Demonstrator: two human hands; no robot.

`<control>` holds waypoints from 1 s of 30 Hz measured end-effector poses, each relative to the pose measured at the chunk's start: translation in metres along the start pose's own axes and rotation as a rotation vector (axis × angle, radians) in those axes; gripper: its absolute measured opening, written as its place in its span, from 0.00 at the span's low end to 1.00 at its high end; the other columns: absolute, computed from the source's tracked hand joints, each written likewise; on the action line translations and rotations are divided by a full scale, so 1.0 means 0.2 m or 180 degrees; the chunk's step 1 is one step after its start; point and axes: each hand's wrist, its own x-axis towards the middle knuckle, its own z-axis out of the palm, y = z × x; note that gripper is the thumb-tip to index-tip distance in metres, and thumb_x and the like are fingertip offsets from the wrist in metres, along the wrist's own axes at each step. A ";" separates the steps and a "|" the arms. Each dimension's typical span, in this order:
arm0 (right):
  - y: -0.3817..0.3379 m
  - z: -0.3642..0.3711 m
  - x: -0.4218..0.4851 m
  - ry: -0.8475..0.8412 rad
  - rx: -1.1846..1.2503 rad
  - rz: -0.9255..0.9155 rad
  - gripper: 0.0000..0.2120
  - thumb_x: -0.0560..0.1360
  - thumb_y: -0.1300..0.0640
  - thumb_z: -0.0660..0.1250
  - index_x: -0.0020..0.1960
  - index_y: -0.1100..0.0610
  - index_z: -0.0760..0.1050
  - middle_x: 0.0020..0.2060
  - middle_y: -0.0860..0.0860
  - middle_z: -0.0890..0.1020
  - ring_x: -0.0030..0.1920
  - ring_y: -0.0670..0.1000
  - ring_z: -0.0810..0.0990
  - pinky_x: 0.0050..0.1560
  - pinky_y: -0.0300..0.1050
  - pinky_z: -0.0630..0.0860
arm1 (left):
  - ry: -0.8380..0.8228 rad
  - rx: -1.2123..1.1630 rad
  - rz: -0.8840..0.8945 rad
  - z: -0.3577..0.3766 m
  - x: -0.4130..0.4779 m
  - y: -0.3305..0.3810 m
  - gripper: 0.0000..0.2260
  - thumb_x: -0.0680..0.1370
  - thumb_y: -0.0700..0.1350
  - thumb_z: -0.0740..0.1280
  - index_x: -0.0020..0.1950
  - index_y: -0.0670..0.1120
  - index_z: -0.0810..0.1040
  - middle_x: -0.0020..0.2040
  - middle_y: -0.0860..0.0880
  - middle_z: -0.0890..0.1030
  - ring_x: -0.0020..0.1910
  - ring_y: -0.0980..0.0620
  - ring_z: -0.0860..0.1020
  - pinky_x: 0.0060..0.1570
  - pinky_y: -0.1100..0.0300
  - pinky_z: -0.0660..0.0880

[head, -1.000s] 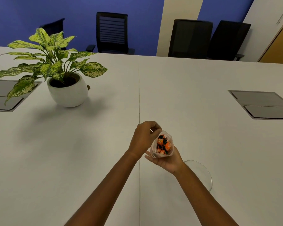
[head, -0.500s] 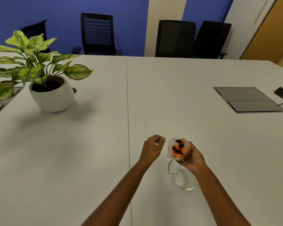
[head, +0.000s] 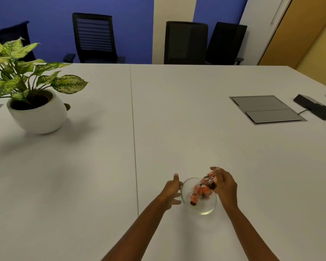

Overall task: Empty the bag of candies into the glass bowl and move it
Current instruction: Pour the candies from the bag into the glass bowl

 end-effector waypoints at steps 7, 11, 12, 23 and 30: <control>-0.03 0.00 -0.09 0.0054 -0.0701 -0.1082 0.11 0.78 0.62 0.59 0.54 0.59 0.79 0.50 0.57 0.82 0.54 0.56 0.76 0.53 0.45 0.72 | 0.0068 -0.0064 -0.0045 0.00 0.00 0.00 0.25 0.82 0.53 0.45 0.68 0.36 0.66 0.70 0.38 0.68 0.70 0.39 0.66 0.69 0.45 0.65; -0.07 0.00 -0.12 0.0197 -0.0930 -0.1583 0.10 0.76 0.64 0.62 0.54 0.60 0.79 0.49 0.58 0.81 0.56 0.57 0.75 0.53 0.43 0.71 | 0.0105 -0.0053 -0.0055 -0.01 -0.01 0.00 0.25 0.82 0.53 0.45 0.67 0.37 0.67 0.69 0.38 0.69 0.69 0.39 0.67 0.68 0.46 0.65; -0.08 -0.01 -0.12 0.0252 -0.0994 -0.1716 0.10 0.76 0.64 0.62 0.54 0.60 0.79 0.49 0.58 0.81 0.55 0.57 0.75 0.52 0.44 0.71 | 0.0114 -0.0046 -0.0052 -0.01 -0.02 0.00 0.25 0.82 0.53 0.45 0.67 0.37 0.68 0.69 0.38 0.70 0.68 0.39 0.67 0.68 0.46 0.65; -0.25 0.03 -0.10 0.0735 0.0194 -0.0891 0.13 0.79 0.57 0.57 0.56 0.57 0.78 0.53 0.54 0.81 0.55 0.48 0.75 0.55 0.39 0.68 | 0.0324 0.0372 0.0155 -0.04 -0.04 -0.02 0.16 0.79 0.35 0.57 0.67 0.37 0.69 0.58 0.41 0.73 0.58 0.45 0.71 0.65 0.52 0.68; -0.37 0.13 -0.07 0.0502 0.1576 0.0975 0.15 0.78 0.54 0.56 0.56 0.57 0.79 0.56 0.54 0.80 0.60 0.56 0.75 0.62 0.53 0.69 | 0.0074 0.0436 0.0794 -0.09 -0.10 -0.03 0.27 0.75 0.41 0.67 0.72 0.43 0.61 0.72 0.41 0.67 0.70 0.44 0.65 0.67 0.52 0.66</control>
